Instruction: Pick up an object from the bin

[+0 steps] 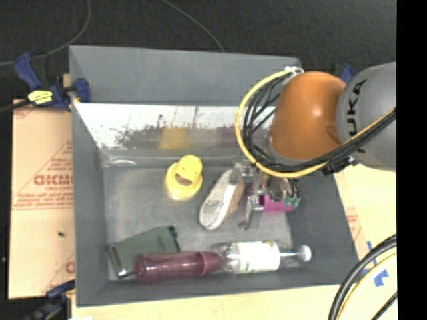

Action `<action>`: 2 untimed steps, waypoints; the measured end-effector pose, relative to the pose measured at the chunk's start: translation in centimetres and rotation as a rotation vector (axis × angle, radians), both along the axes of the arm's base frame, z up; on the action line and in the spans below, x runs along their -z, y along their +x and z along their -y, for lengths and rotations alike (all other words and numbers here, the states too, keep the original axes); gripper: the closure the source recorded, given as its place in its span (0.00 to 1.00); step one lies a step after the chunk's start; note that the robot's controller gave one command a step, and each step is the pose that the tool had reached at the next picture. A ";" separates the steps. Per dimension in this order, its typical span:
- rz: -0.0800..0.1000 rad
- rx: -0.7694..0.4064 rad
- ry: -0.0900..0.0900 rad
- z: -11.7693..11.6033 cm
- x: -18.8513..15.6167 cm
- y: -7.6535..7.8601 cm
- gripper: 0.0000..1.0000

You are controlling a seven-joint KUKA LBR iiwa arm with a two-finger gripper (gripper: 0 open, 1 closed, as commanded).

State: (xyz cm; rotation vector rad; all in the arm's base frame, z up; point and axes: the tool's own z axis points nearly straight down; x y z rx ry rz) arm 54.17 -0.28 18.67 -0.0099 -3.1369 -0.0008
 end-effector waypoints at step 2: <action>0.011 -0.252 -0.001 1.7 10.0 5.9 0.00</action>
Offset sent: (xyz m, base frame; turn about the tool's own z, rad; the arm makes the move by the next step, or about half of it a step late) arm 0.0631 -0.0187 -0.1167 -0.2808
